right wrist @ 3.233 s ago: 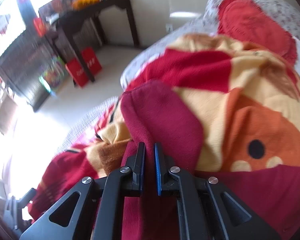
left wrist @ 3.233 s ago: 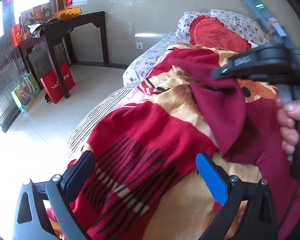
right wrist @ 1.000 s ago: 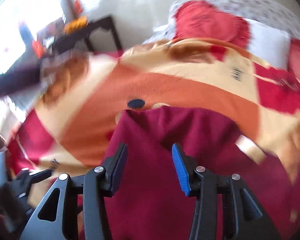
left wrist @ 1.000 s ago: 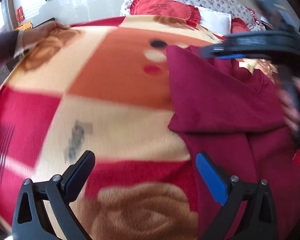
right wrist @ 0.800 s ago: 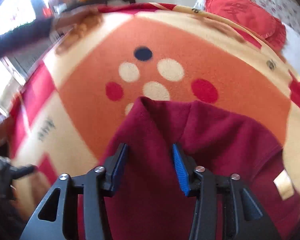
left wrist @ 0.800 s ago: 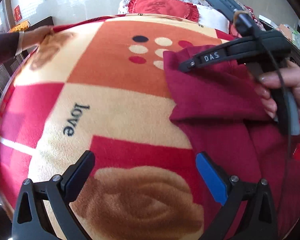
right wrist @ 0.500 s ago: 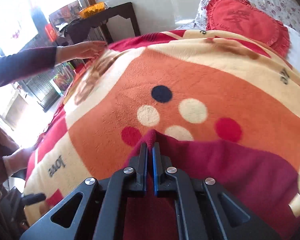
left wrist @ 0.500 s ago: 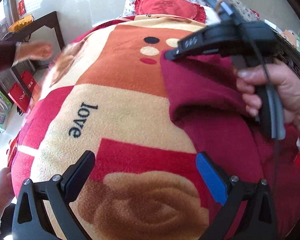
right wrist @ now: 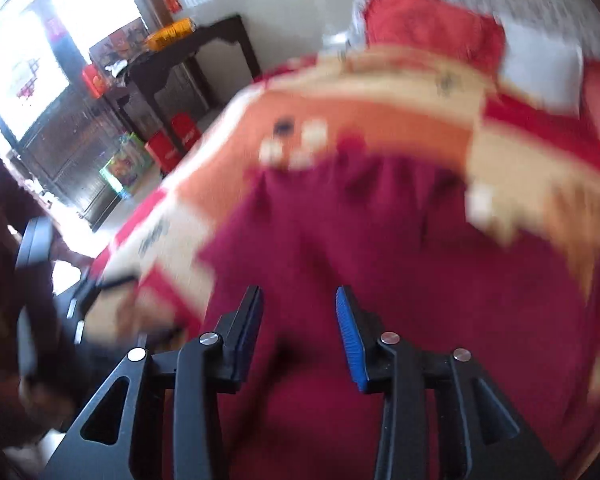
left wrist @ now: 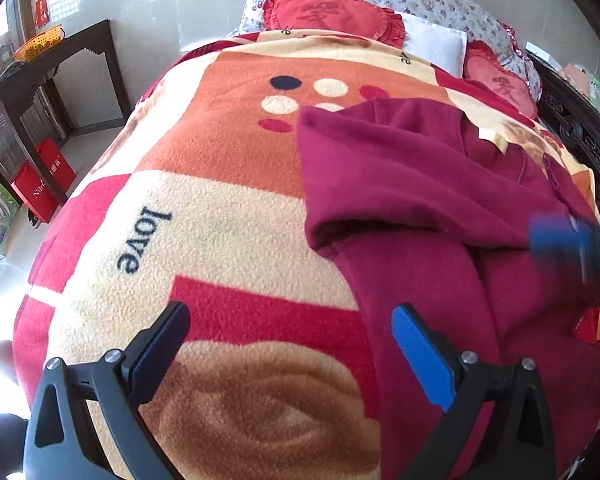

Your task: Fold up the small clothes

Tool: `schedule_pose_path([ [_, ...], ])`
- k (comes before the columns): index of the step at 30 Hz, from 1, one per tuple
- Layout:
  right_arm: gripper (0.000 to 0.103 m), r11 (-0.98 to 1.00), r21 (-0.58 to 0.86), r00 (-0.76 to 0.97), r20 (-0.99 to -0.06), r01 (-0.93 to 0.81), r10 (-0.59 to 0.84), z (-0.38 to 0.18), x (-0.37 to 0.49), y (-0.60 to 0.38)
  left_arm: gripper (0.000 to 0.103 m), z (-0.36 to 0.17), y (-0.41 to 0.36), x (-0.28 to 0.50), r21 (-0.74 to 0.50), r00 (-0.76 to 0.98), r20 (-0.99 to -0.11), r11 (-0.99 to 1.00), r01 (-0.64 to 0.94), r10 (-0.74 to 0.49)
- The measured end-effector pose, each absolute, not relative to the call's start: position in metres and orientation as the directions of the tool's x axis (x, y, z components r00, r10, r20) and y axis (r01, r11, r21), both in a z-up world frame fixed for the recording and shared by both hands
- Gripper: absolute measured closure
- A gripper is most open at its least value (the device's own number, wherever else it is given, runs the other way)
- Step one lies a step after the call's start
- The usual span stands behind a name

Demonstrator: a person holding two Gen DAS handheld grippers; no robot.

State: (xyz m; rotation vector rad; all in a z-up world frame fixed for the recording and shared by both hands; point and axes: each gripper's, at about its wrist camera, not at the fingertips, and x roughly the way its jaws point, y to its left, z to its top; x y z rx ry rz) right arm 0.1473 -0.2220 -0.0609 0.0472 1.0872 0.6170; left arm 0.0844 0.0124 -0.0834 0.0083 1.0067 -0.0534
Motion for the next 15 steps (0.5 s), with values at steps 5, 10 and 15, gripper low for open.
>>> schedule_pose_path([
  [5, 0.084, 0.813, 0.358, 0.276, -0.812, -0.458, 0.514, -0.087, 0.087, -0.213, 0.000, -0.070, 0.019, 0.082, 0.046, 0.549, -0.835, 0.999, 0.019, 0.028],
  [10, 0.084, 0.762, 0.413, 0.247, -0.776, -0.499, 0.581, -0.077, 0.062, -0.173, 0.000, -0.050, 0.038, 0.082, 0.045, 0.571, -0.819, 0.998, -0.049, 0.066],
  [15, 0.084, 0.839, 0.305, 0.239, -0.864, -0.450, 0.442, -0.104, 0.064, -0.124, 0.000, -0.032, 0.046, 0.080, 0.039, 0.600, -0.796, 0.997, -0.074, 0.076],
])
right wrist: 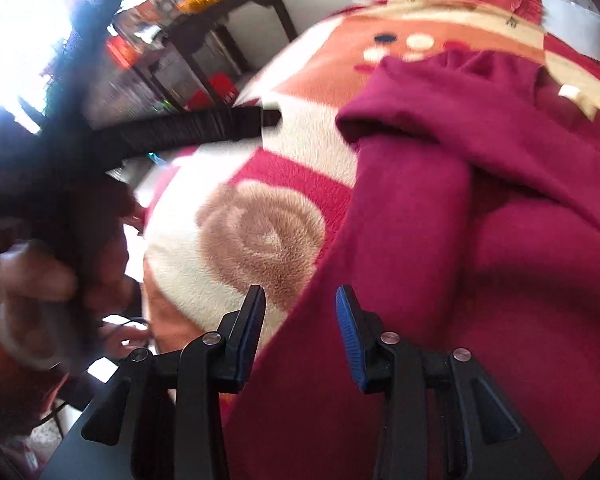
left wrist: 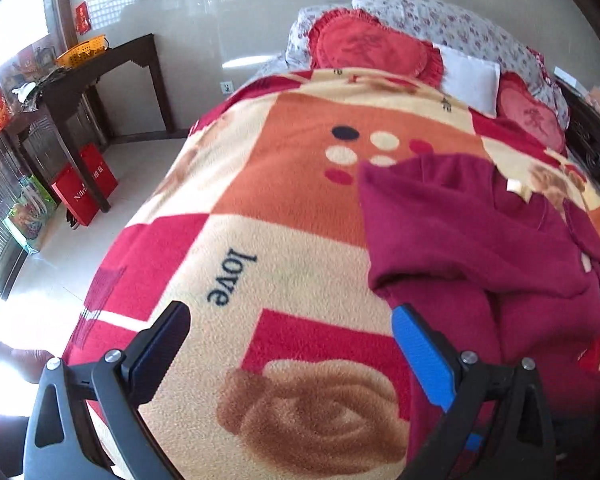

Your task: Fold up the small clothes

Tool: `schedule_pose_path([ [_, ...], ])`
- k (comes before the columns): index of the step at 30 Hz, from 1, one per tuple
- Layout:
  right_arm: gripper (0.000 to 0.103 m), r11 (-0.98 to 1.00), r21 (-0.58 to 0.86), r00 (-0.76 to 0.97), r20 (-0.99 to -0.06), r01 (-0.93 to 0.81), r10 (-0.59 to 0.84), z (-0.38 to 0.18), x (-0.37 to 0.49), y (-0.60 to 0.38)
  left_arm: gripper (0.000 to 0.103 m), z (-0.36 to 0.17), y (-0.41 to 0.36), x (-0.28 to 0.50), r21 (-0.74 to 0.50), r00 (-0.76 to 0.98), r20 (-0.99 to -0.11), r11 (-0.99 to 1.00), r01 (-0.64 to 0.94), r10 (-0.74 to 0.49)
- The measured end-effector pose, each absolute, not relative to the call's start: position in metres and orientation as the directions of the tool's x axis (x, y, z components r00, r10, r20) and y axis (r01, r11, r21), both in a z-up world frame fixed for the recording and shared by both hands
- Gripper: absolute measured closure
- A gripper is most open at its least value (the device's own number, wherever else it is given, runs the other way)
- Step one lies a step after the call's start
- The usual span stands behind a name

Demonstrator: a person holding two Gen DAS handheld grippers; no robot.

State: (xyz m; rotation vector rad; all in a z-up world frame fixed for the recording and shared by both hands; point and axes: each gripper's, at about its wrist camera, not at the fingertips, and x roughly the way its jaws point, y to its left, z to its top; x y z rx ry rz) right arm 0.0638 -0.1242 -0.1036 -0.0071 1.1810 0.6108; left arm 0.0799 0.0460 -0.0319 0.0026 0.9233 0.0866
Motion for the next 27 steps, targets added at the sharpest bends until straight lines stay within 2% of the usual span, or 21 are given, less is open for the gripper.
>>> schedule_pose_path([
  [1, 0.085, 0.869, 0.280, 0.227, -0.891, -0.409, 0.393, -0.114, 0.066, -0.122, 0.000, -0.029, 0.047, 0.079, 0.036, 0.605, -0.793, 0.997, -0.069, 0.071],
  [3, 0.087, 0.879, 0.311, 0.229, -0.884, -0.361, 0.407, -0.122, 0.071, -0.121, 0.000, -0.027, 0.050, 0.078, 0.036, 0.608, -0.791, 0.997, -0.065, 0.069],
  [4, 0.100, 0.887, 0.298, 0.248, -0.884, -0.353, 0.395, -0.123, 0.071, -0.122, 0.000, -0.026, 0.051, 0.077, 0.037, 0.607, -0.792, 0.997, -0.067, 0.071],
  [5, 0.103, 0.888, 0.299, 0.245, -0.886, -0.350, 0.395, -0.125, 0.071, -0.123, 0.000, -0.025, 0.055, 0.077, 0.036, 0.605, -0.793, 0.997, -0.073, 0.073],
  [10, 0.103, 0.810, 0.518, 0.181, -0.800, -0.274, 0.573, -0.120, 0.081, -0.133, 0.000, -0.018, 0.068, 0.075, 0.031, 0.614, -0.784, 0.994, -0.105, 0.089],
  [16, 0.103, 0.770, 0.571, 0.157, -0.765, -0.284, 0.625, -0.135, 0.081, -0.104, 0.000, -0.015, 0.062, 0.081, 0.043, 0.612, -0.784, 0.992, -0.115, 0.104],
  [20, 0.103, 0.711, 0.658, 0.165, -0.695, -0.248, 0.700, -0.115, 0.074, -0.148, 0.000, -0.020, 0.040, 0.086, 0.042, 0.608, -0.790, 0.996, -0.079, 0.082],
  [22, 0.101, 0.750, 0.609, 0.265, -0.702, -0.257, 0.661, -0.084, 0.066, -0.198, 0.000, -0.024, 0.025, 0.087, 0.029, 0.604, -0.795, 0.999, -0.044, 0.049],
  [25, 0.089, 0.853, 0.481, 0.437, -0.735, -0.204, 0.519, -0.049, 0.063, -0.276, 0.000, -0.031, 0.005, 0.088, 0.028, 0.600, -0.800, 1.000, 0.000, 0.022],
  [27, 0.082, 0.940, 0.327, 0.550, -0.770, -0.099, 0.325, -0.032, 0.073, -0.336, 0.000, -0.038, -0.012, 0.090, 0.026, 0.589, -0.808, 0.999, 0.032, 0.002],
])
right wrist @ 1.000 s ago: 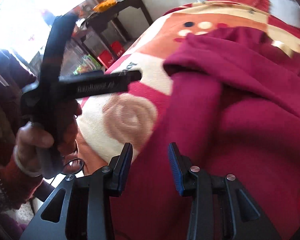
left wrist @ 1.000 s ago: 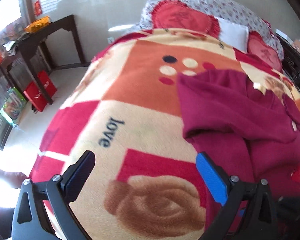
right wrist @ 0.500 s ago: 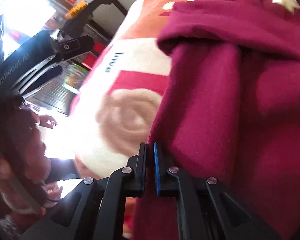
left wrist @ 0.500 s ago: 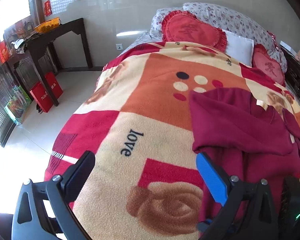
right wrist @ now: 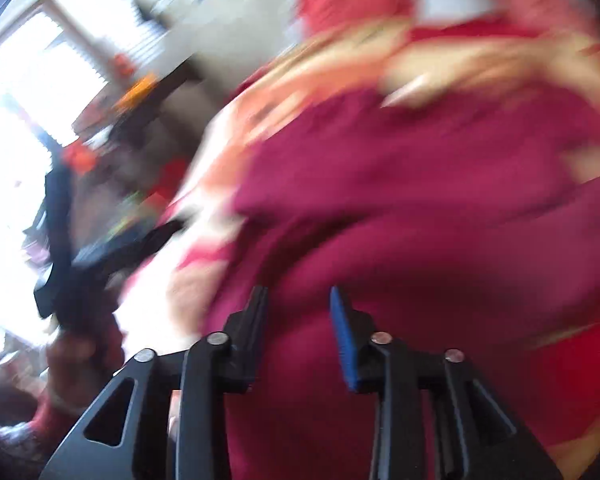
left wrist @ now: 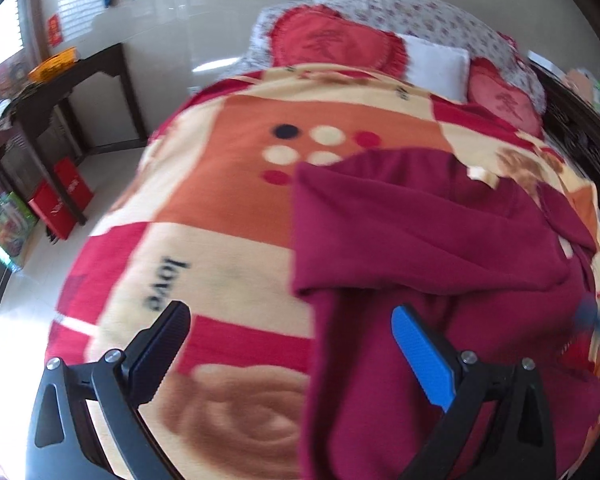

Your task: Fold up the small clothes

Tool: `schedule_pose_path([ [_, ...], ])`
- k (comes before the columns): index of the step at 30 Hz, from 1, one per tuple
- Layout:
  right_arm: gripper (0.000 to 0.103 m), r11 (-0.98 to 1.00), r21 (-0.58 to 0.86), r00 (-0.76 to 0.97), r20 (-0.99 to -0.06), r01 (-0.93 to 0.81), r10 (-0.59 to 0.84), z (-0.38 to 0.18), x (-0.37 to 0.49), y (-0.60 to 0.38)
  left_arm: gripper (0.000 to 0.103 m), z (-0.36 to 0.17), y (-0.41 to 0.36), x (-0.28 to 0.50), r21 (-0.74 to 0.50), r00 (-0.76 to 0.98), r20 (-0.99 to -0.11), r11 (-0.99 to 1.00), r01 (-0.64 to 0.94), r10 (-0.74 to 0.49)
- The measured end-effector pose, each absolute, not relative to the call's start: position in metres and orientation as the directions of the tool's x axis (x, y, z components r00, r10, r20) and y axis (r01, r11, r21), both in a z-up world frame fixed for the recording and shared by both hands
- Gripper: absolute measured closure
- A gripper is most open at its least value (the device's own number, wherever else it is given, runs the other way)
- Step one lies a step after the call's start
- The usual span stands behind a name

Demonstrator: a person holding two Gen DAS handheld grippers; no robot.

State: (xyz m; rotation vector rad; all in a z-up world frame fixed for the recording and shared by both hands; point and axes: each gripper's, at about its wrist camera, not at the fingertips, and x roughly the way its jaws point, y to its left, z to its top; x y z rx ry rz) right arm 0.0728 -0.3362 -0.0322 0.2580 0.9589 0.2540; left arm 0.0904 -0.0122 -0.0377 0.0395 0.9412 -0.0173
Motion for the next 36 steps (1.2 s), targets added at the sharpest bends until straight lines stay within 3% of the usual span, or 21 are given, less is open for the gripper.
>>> schedule_pose_path([
  [4, 0.076, 0.998, 0.005, 0.583, -0.812, 0.066, -0.034, -0.033, 0.116, -0.409, 0.000, -0.054, -0.045, 0.094, 0.041, 0.560, -0.828, 0.996, 0.084, -0.013],
  [8, 0.076, 0.993, -0.116, 0.496, -0.861, 0.015, -0.108, -0.064, 0.156, -0.436, 0.000, -0.065, -0.066, 0.096, 0.071, 0.537, -0.844, 0.990, 0.119, -0.004],
  [10, 0.082, 0.993, -0.114, 0.508, -0.854, 0.019, -0.108, -0.069, 0.170, -0.441, 0.000, -0.068, -0.073, 0.097, 0.086, 0.533, -0.846, 0.987, 0.133, 0.001],
  [11, 0.089, 0.995, -0.095, 0.533, -0.841, 0.031, -0.097, -0.067, 0.171, -0.450, 0.000, -0.068, -0.075, 0.098, 0.091, 0.532, -0.847, 0.986, 0.137, 0.004],
  [12, 0.103, 0.998, -0.034, 0.562, -0.825, 0.047, -0.055, -0.059, 0.173, -0.457, 0.000, -0.069, -0.077, 0.099, 0.093, 0.531, -0.847, 0.986, 0.139, 0.005],
  [15, 0.103, 0.986, 0.119, 0.641, -0.767, 0.112, 0.020, -0.033, 0.162, -0.485, 0.000, -0.069, -0.081, 0.102, 0.090, 0.528, -0.849, 0.986, 0.140, 0.002],
  [19, 0.103, 0.925, 0.251, 0.727, -0.685, 0.287, -0.040, 0.001, 0.109, -0.552, 0.000, -0.068, -0.087, 0.102, 0.078, 0.531, -0.847, 0.985, 0.151, -0.015],
  [22, 0.103, 0.841, 0.217, 0.653, -0.732, 0.496, -0.196, -0.001, 0.071, -0.612, 0.000, -0.070, -0.093, 0.101, 0.077, 0.525, -0.851, 0.983, 0.169, -0.024],
  [25, 0.096, 0.763, 0.209, 0.597, -0.755, 0.611, -0.271, -0.002, 0.042, -0.640, 0.000, -0.071, -0.101, 0.098, 0.085, 0.527, -0.849, 0.978, 0.190, -0.029],
  [27, 0.093, 0.794, 0.265, 0.644, -0.739, 0.548, -0.198, 0.001, 0.042, -0.632, 0.000, -0.071, -0.105, 0.096, 0.086, 0.527, -0.850, 0.976, 0.200, -0.033],
  [32, 0.084, 0.917, 0.346, 0.659, -0.739, 0.197, 0.138, -0.008, 0.092, -0.535, 0.000, -0.068, -0.109, 0.097, 0.079, 0.529, -0.848, 0.977, 0.199, -0.039],
  [34, 0.083, 0.887, 0.438, 0.618, -0.741, 0.146, 0.264, -0.025, 0.117, -0.503, 0.000, -0.066, -0.108, 0.098, 0.078, 0.531, -0.846, 0.978, 0.196, -0.039],
  [36, 0.083, 0.861, 0.478, 0.582, -0.756, 0.177, 0.300, -0.044, 0.137, -0.485, 0.000, -0.065, -0.107, 0.100, 0.080, 0.532, -0.846, 0.978, 0.194, -0.036],
])
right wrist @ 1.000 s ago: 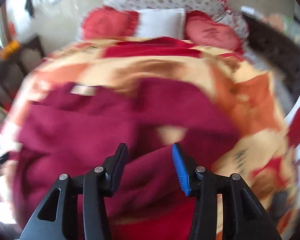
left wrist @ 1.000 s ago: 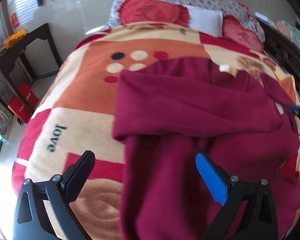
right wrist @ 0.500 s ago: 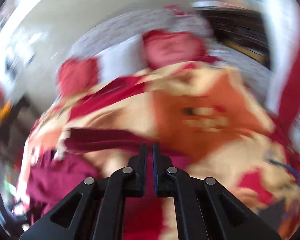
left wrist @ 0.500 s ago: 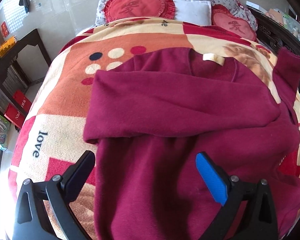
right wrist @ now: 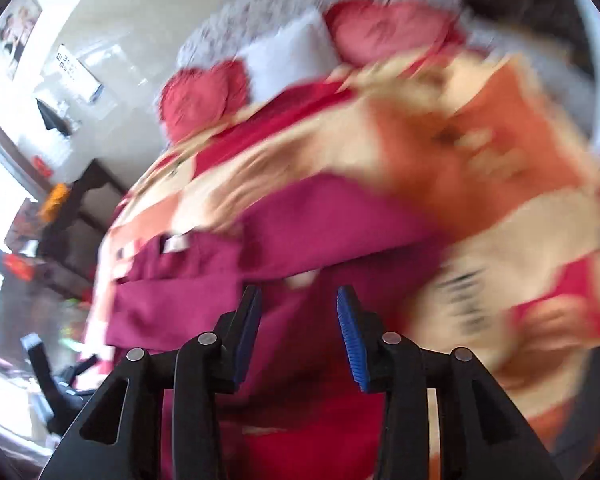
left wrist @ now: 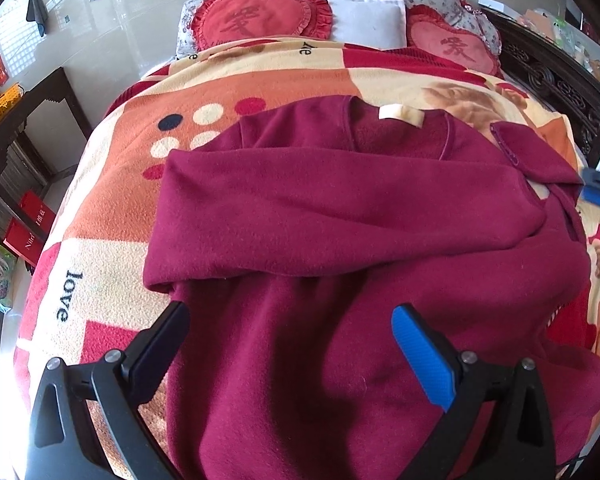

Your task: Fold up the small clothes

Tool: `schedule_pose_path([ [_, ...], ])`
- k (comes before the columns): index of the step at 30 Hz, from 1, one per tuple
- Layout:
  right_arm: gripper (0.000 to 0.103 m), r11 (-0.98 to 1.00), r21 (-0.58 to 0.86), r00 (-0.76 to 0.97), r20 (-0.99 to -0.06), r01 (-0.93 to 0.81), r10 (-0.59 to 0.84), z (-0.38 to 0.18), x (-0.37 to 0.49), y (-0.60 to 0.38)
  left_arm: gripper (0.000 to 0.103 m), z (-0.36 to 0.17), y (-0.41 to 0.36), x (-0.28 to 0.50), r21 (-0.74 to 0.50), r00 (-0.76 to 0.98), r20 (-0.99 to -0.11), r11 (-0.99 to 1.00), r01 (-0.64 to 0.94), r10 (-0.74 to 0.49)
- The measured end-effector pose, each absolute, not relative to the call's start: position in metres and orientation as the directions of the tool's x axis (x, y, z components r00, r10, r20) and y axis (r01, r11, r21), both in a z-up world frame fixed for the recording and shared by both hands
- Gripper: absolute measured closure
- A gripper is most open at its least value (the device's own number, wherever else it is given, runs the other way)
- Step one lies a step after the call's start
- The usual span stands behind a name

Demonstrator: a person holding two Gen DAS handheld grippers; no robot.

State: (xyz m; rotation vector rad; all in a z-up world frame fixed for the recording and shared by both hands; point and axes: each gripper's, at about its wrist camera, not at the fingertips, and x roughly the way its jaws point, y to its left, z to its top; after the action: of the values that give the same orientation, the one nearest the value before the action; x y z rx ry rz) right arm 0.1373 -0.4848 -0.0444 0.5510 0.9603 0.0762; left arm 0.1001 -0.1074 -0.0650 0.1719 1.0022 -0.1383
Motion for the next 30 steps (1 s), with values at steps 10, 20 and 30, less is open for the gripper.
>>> schedule_pose_path([
  [10, 0.103, 0.581, 0.694, 0.676, -0.670, 0.424, 0.307, -0.102, 0.183, -0.503, 0.000, -0.059, -0.102, 0.105, 0.067, 0.538, -0.842, 0.983, 0.172, -0.037],
  [20, 0.103, 0.780, 0.624, 0.591, -0.611, -0.050, 0.527, 0.031, 0.126, -0.507, 0.000, -0.043, -0.085, 0.105, 0.060, 0.568, -0.823, 0.988, 0.140, -0.031],
  [30, 0.103, 0.677, 0.568, 0.179, -0.689, -0.468, 0.702, 0.086, 0.148, -0.360, 0.000, -0.018, -0.052, 0.097, 0.060, 0.611, -0.791, 0.993, 0.103, -0.015],
])
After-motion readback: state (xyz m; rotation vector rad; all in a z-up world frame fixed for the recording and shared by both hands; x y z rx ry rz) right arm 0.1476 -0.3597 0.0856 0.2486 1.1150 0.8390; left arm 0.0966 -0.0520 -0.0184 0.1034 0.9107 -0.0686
